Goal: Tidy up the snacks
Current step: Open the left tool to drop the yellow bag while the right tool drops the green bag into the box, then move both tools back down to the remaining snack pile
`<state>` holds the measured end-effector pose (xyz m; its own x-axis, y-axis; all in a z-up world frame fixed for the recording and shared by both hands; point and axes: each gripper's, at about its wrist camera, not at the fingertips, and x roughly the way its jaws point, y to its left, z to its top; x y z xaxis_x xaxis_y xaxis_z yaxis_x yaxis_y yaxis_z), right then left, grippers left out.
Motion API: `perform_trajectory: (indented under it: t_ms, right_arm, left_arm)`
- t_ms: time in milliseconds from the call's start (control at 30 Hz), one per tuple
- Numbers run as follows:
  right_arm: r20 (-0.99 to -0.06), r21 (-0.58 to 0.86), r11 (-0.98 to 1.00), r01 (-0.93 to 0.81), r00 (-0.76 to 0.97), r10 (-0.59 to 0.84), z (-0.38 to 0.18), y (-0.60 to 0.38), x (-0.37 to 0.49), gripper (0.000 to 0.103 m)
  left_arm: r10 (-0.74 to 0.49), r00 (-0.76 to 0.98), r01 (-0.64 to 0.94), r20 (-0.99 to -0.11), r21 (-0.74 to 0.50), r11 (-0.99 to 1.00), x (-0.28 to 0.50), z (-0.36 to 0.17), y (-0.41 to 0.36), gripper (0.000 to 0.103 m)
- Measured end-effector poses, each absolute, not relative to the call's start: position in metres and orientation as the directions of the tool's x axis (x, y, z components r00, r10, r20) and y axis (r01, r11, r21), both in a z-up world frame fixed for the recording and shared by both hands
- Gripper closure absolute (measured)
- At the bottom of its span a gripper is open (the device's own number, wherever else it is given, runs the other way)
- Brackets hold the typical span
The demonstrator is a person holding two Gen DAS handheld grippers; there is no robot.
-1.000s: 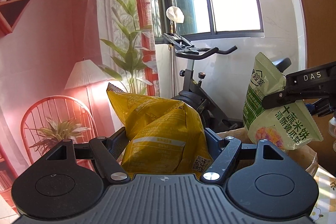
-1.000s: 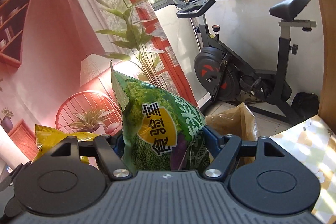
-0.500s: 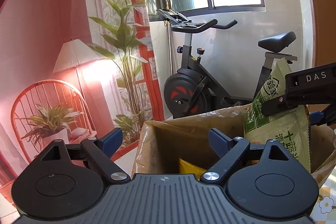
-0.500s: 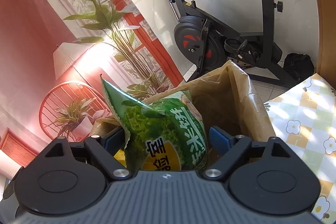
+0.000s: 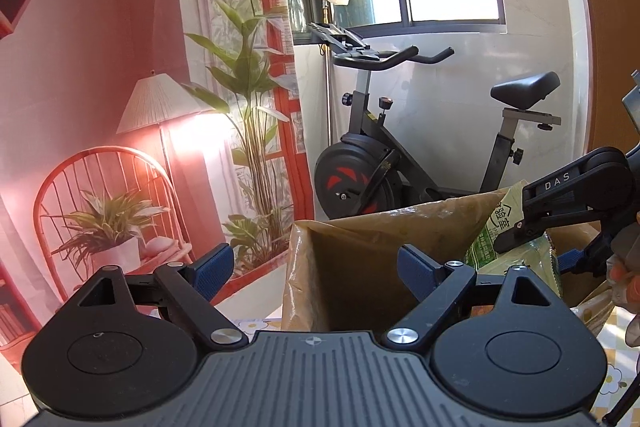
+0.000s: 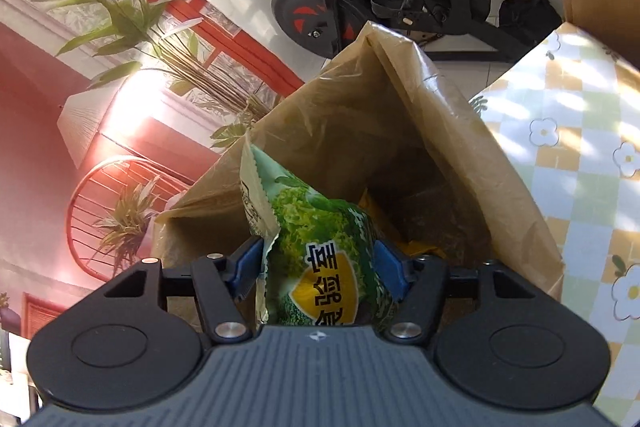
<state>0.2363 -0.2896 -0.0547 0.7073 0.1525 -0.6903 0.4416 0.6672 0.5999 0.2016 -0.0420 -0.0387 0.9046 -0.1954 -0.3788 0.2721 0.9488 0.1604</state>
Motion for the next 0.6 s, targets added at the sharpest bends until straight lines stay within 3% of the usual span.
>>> perform_trajectory:
  t_ms: [100, 367, 600]
  right_arm:
    - [-0.678, 0.566, 0.731, 0.381, 0.72, 0.149, -0.044, -0.28, 0.233, 0.022]
    - [-0.575, 0.377, 0.907, 0.187, 0.815, 0.07, -0.018, -0.243, 0.206, 0.002]
    - [-0.491, 0.265, 0.964, 0.027, 0.864, 0.111, -0.022, -0.216, 0.172, 0.0]
  left_arm:
    - [-0.188, 0.908, 0.263, -0.375, 0.16, 0.951, 0.199, -0.037, -0.037, 0.013]
    - [-0.207, 0.893, 0.249, -0.399, 0.055, 0.967, 0.187, -0.033, -0.02, 0.013]
    - [-0.22, 0.883, 0.242, -0.414, 0.002, 0.97, 0.163, -0.037, -0.004, 0.011]
